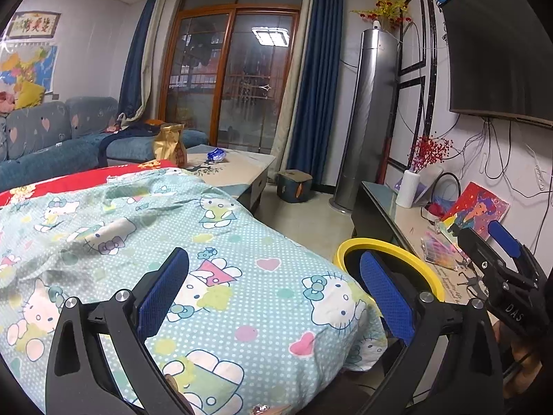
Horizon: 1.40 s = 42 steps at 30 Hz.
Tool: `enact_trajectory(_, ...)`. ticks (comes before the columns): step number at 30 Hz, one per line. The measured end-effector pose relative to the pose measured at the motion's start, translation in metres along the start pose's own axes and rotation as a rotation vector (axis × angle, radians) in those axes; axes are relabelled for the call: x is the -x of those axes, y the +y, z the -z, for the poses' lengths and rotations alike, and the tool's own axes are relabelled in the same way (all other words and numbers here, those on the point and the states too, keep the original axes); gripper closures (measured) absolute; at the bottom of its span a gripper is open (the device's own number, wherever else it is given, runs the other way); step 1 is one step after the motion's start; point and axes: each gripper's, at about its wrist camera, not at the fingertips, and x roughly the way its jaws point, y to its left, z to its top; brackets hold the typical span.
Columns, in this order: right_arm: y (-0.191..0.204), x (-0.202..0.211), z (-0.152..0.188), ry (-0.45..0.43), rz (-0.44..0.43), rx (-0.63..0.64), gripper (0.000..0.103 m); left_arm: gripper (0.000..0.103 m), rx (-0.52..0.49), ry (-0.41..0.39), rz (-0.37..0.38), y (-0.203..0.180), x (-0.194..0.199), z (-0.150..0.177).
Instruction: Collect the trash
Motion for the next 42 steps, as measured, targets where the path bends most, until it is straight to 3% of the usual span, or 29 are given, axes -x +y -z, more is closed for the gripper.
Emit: enact_trajectory(42,0.002,-0.0027,0.0044,0.009,0.01,-0.015,0.011,0.006,0.003,-0.012,0.01,-0.0067,0.0027,-0.0033)
